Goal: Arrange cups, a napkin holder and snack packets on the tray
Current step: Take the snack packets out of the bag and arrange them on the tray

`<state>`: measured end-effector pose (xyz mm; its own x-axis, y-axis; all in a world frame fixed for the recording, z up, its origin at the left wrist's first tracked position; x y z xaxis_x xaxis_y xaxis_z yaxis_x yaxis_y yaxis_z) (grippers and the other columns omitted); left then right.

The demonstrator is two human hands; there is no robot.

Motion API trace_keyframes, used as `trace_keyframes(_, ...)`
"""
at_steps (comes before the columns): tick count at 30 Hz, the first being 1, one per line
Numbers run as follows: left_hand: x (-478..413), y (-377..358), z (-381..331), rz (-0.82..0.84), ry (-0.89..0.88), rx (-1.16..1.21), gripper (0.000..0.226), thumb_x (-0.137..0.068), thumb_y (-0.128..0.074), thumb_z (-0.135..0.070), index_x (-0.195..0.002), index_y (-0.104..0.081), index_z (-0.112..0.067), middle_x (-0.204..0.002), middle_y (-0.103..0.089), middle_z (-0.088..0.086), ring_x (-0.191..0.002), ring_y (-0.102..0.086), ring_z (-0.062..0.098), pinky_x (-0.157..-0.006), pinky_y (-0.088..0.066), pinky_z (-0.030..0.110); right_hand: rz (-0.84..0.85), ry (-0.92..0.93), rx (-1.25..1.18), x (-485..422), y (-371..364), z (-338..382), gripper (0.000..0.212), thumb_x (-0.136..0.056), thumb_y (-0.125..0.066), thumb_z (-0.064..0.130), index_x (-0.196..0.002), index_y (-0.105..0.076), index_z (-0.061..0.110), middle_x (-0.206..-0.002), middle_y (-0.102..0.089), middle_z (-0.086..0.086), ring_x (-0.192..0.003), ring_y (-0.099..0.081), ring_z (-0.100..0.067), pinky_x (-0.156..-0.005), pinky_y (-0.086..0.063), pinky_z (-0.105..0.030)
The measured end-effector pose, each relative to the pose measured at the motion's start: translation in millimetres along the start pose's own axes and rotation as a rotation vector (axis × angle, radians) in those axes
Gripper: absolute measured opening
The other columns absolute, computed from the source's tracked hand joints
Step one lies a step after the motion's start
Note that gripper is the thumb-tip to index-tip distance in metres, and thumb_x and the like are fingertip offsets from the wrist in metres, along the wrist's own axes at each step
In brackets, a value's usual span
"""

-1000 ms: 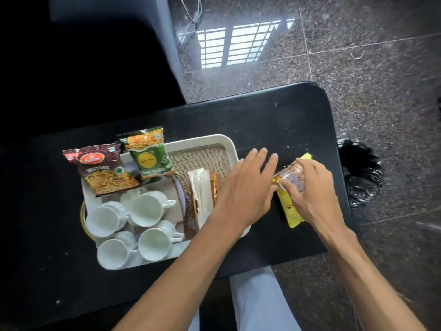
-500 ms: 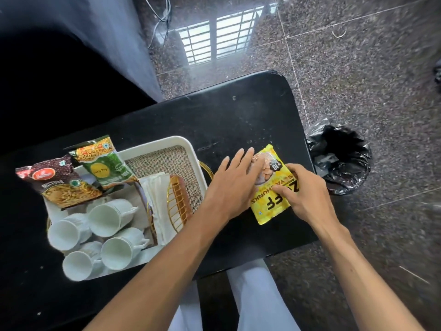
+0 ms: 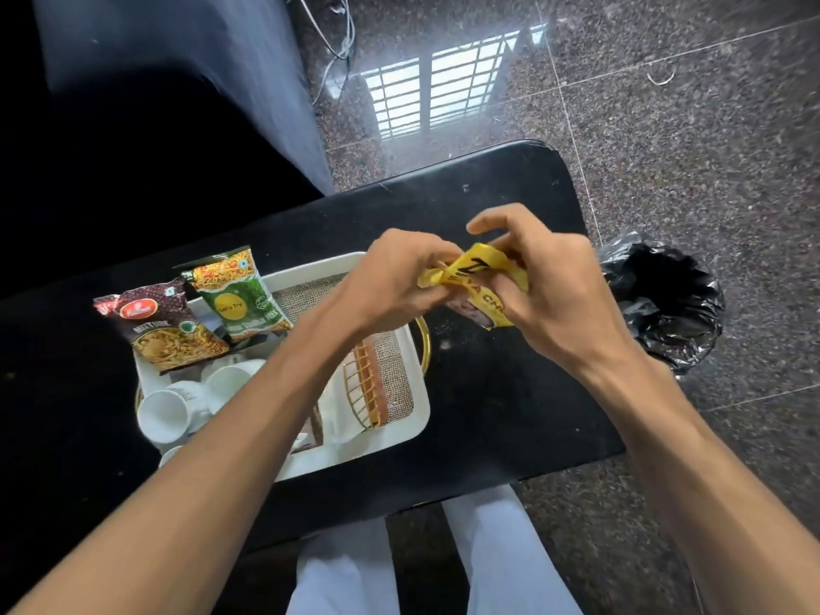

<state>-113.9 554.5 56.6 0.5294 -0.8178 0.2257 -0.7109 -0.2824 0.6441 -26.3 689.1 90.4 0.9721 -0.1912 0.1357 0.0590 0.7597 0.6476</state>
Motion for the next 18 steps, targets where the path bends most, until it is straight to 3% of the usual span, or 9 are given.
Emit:
trace_keyframes(2, 10, 12, 10, -0.095, 0.049, 0.034, 0.022, -0.085, -0.079, -0.017, -0.107, -0.080, -0.013, -0.098, -0.081, 0.005, -0.087, -0.075, 0.021, -0.078, -0.059, 0.044, -0.052, 0.059, -0.008, -10, -1, 12, 0.047, -0.082, -0.077, 0.009, -0.125, -0.060, 0.015, -0.100, -0.073, 0.001, -0.090, -0.068, -0.015, -0.082, -0.055, -0.036)
trace_keyframes(5, 31, 31, 28, -0.242, 0.149, 0.101, 0.022, -0.086, -0.077, -0.019, -0.108, -0.080, -0.019, -0.099, -0.081, -0.002, -0.090, -0.076, 0.014, -0.080, -0.060, 0.040, -0.218, 0.074, 0.080, -20, -2, 21, 0.067, -0.074, -0.084, 0.040, -0.130, -0.058, 0.015, -0.120, -0.066, 0.001, -0.110, -0.058, -0.014, -0.095, -0.046, -0.025)
trace_keyframes(7, 48, 43, 44, -0.346, 0.216, 0.166, 0.021, -0.088, -0.077, -0.021, -0.108, -0.079, -0.025, -0.097, -0.079, -0.009, -0.088, -0.075, 0.003, -0.080, -0.062, 0.030, -0.264, -0.041, 0.003, -24, -9, 20, 0.078, -0.068, -0.084, 0.051, -0.132, -0.056, 0.018, -0.124, -0.063, 0.003, -0.114, -0.056, -0.013, -0.097, -0.047, -0.025)
trace_keyframes(9, 66, 51, 61, -0.427, 0.299, 0.232, 0.022, -0.090, -0.077, -0.026, -0.112, -0.077, -0.026, -0.099, -0.079, -0.009, -0.090, -0.075, 0.004, -0.081, -0.062, 0.027, -0.206, -0.187, -0.130, -30, -24, 17, 0.081, -0.066, -0.086, 0.051, -0.134, -0.054, 0.021, -0.126, -0.063, 0.004, -0.112, -0.060, -0.011, -0.096, -0.051, -0.029)
trace_keyframes(11, 81, 54, 78, -0.476, 0.373, 0.323, 0.025, -0.091, -0.076, -0.026, -0.115, -0.075, -0.022, -0.106, -0.079, -0.003, -0.097, -0.076, 0.010, -0.086, -0.062, 0.032, -0.081, -0.274, -0.265, -38, -46, 17, 0.078, -0.069, -0.087, 0.042, -0.135, -0.053, 0.019, -0.125, -0.065, 0.003, -0.110, -0.064, -0.011, -0.095, -0.055, -0.034)
trace_keyframes(14, 100, 50, 97, -0.510, 0.452, 0.454, 0.026, -0.091, -0.075, -0.024, -0.116, -0.075, -0.015, -0.106, -0.079, -0.002, -0.097, -0.076, 0.007, -0.085, -0.062, 0.031, 0.036, -0.280, -0.359, -50, -80, 23, 0.061, -0.077, -0.083, 0.032, -0.131, -0.058, 0.017, -0.118, -0.070, 0.001, -0.104, -0.068, -0.009, -0.087, -0.060, -0.035)
trace_keyframes(18, 118, 44, 112, -0.572, 0.531, 0.472, 0.023, -0.093, -0.073, -0.024, -0.112, -0.074, -0.013, -0.105, -0.079, 0.002, -0.098, -0.076, 0.014, -0.088, -0.062, 0.041, 0.048, -0.265, -0.321, -59, -114, 27, 0.037, -0.082, -0.079, 0.031, -0.115, -0.068, 0.018, -0.103, -0.074, 0.008, -0.092, -0.067, 0.001, -0.066, -0.053, -0.009)
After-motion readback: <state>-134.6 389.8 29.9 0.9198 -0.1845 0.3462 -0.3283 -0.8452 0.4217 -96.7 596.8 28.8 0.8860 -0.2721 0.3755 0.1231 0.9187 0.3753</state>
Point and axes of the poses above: each hand's wrist, its own x-axis away from the middle knuckle, its own y-axis out of the back of the hand, z = x × y, the point moved 4 cm from there along -x, towards the middle knuckle
